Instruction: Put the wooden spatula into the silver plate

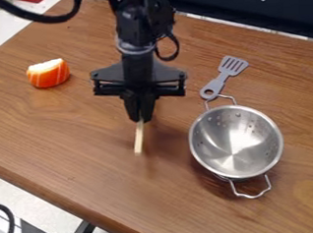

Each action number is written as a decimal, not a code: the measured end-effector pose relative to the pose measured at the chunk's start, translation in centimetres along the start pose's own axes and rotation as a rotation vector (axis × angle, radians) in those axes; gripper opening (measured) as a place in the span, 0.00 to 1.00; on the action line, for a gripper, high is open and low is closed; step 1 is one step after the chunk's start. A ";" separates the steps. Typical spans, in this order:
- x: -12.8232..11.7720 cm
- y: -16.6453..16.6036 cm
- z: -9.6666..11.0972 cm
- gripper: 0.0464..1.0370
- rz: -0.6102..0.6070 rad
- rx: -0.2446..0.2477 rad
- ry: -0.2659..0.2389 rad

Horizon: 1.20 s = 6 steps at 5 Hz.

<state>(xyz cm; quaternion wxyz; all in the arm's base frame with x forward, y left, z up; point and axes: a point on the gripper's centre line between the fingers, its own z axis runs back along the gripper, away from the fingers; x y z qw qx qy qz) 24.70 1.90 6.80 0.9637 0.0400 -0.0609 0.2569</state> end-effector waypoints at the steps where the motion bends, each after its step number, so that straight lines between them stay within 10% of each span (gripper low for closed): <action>1: 0.4 -0.5 1.5 0.01 0.025 -0.029 -0.002; 6: -5.2 -8.5 5.2 0.01 -0.051 -0.118 0.025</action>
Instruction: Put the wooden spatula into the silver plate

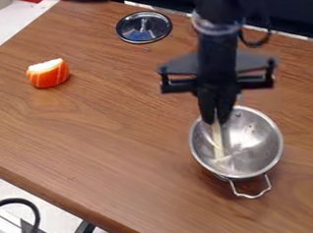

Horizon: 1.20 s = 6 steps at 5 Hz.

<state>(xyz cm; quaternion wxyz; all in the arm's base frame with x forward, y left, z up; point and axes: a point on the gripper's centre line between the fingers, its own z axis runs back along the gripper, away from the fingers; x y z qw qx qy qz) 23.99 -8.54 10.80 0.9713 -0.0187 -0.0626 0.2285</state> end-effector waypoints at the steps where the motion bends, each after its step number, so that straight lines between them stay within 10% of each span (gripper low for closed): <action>1: -0.7 -0.8 -0.6 0.01 -0.019 -0.003 -0.018; 4: -1.3 -1.8 -2.3 0.03 -0.020 0.012 -0.021; 6: -1.1 -1.6 -2.0 0.44 -0.001 0.025 -0.011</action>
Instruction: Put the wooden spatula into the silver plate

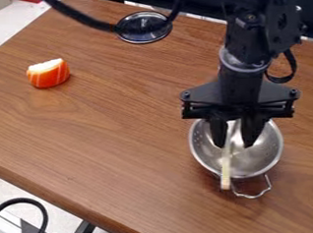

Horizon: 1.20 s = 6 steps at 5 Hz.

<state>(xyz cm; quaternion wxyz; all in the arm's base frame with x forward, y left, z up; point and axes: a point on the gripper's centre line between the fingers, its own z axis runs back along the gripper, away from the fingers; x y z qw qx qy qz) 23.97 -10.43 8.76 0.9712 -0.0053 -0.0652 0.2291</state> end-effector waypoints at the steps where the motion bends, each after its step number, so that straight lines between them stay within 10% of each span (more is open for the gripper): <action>1: 0.1 -0.4 0.6 0.75 0.001 -0.010 0.009; 2: 0.2 -0.5 0.8 0.96 0.014 -0.010 0.012; 6: 2.9 0.4 1.7 0.96 0.092 -0.021 -0.032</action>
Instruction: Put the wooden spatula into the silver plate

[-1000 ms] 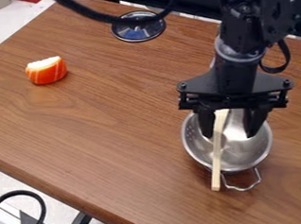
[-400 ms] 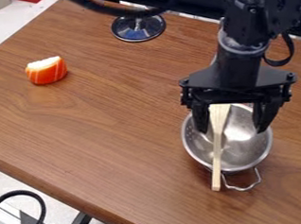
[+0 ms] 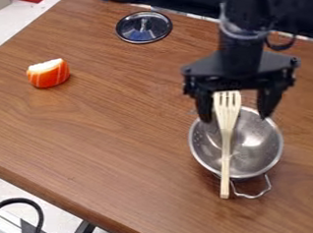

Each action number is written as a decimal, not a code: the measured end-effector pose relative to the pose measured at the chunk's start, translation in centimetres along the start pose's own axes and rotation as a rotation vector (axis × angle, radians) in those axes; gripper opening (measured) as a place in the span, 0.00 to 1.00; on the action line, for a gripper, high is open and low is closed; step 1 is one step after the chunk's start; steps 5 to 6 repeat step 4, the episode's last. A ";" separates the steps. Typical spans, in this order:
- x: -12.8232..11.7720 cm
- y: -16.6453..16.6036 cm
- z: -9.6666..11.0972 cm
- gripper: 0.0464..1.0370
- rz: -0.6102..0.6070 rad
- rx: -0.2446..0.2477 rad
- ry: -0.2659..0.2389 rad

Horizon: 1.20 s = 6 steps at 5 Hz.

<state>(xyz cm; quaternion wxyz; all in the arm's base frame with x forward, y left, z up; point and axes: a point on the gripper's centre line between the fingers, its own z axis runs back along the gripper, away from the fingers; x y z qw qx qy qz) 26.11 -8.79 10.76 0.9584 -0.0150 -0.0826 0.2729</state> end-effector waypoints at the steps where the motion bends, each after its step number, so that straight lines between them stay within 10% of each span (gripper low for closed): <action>1: 1.8 0.0 1.0 0.96 0.039 -0.013 -0.031; 6: 4.0 2.1 1.6 0.96 0.054 -0.007 0.002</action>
